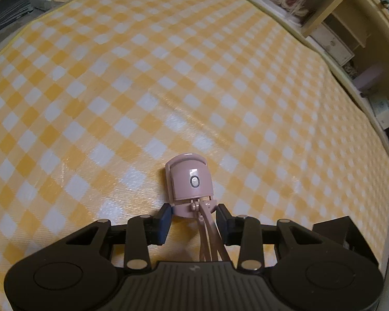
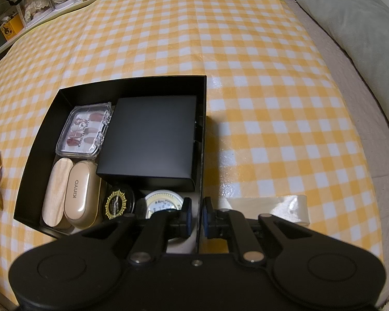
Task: Organize rigid objects
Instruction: 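Carry the eyelash curler with the left tool into the box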
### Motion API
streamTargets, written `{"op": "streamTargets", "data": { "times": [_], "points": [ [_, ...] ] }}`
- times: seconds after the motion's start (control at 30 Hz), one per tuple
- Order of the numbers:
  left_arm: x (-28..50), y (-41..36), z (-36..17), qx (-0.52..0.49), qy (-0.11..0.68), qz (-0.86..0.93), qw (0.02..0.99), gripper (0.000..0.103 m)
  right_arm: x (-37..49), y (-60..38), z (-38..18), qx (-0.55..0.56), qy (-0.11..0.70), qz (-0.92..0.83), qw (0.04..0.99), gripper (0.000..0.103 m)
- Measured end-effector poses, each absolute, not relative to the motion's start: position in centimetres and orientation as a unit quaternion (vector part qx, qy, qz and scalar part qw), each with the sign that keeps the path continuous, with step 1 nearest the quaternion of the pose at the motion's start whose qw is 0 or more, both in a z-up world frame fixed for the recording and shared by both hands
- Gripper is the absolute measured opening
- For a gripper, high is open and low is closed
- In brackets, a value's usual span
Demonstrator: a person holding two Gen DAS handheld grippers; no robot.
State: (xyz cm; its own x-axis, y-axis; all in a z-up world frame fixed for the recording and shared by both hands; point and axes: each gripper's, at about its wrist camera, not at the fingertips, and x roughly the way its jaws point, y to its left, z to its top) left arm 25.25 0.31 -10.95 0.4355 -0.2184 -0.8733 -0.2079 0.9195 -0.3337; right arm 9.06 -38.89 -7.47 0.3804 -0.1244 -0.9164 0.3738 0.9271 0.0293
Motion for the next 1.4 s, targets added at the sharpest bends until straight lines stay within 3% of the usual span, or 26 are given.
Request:
{"op": "streamTargets", "data": {
  "times": [0.67,1.07,1.4],
  "points": [
    [21.2,-9.7,-4.1,-0.111,0.438,-0.233,0.861,0.039,9.1,-38.9,-7.5,0.115,0.536,-0.152,0.822,0.009],
    [18.4,-19.1,-5.5,0.053,0.401,-0.361,0.840,0.039,9.1,-38.9,-7.5,0.114,0.536,-0.152,0.822,0.009],
    [18.9,-21.0,-7.7,0.122,0.378,-0.380,0.836,0.041,9.1,-38.8,-7.5,0.114,0.536,-0.152,0.822,0.009]
  ]
}}
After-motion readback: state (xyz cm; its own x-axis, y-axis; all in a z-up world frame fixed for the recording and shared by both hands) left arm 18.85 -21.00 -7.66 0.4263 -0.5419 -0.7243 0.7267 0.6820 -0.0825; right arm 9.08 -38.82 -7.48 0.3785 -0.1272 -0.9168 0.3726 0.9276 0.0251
